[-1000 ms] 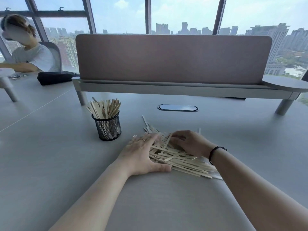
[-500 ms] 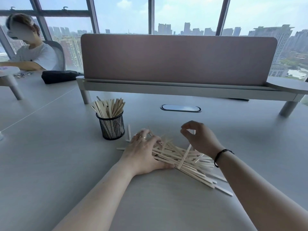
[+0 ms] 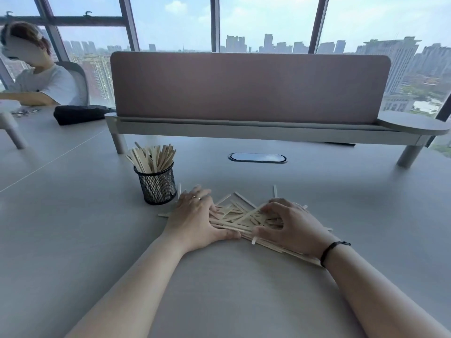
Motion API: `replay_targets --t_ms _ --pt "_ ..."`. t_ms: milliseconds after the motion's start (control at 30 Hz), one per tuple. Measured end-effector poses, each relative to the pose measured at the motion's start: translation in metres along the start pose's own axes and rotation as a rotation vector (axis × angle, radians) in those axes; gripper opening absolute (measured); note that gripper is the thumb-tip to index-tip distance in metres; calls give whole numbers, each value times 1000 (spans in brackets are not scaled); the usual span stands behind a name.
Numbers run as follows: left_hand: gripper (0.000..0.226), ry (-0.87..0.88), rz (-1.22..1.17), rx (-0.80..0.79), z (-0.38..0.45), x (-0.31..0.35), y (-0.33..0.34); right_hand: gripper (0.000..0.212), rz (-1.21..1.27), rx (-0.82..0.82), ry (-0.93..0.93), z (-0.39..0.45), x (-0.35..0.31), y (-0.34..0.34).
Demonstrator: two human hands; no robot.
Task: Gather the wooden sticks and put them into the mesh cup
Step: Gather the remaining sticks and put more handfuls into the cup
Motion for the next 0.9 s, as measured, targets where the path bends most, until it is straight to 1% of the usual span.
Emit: replay_targets --t_ms 67,167,267,333,367,400,467,500,533,567,600,667,733,800,900 --pt "95 26 11 -15 0 3 2 80 -64 91 21 -1 -4 -5" --pt "92 75 17 7 -4 13 -2 76 -154 168 16 -3 -8 -10" --pt "91 95 6 -45 -8 23 -3 77 -170 273 4 -9 -15 -20" --pt "91 95 -2 -57 -9 24 -2 84 -127 361 -60 -14 -23 -27" --pt "90 97 -14 -53 -9 24 -1 92 -114 349 -108 -15 -28 -26" --pt "89 101 -27 -51 -9 23 0 102 -117 282 -155 -15 -33 -21" --pt "85 118 -39 -47 -7 23 3 119 -147 73 -203 -14 -41 0" --pt "82 128 -48 -43 -6 23 4 121 -151 -14 -190 -13 -41 10" --pt "80 137 -64 -40 -5 24 6 120 -146 -64 -161 -11 -40 17" --pt "78 145 -79 -38 -5 24 8 117 -142 -71 -134 -10 -38 19" --pt "77 147 -88 -39 -4 24 10 110 -148 -44 -121 -8 -36 17" --pt "81 137 -72 -56 -3 23 13 94 -174 44 -137 -6 -37 12" --pt "86 139 -33 -72 -2 23 15 84 -177 79 -144 -5 -38 10" --pt "84 145 1 -72 -2 23 16 79 -182 92 -139 -5 -38 10" --pt "78 156 52 -55 -2 24 14 80 -178 99 -124 -4 -39 8"
Point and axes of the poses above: each hand's wrist, its own z-axis towards the middle knuckle, its own y-axis out of the palm, x = y × z, the point moved 7 cm from there along z, towards the middle knuckle, and after that the axes turned 5 degrees about z, right-handed, at the moved point
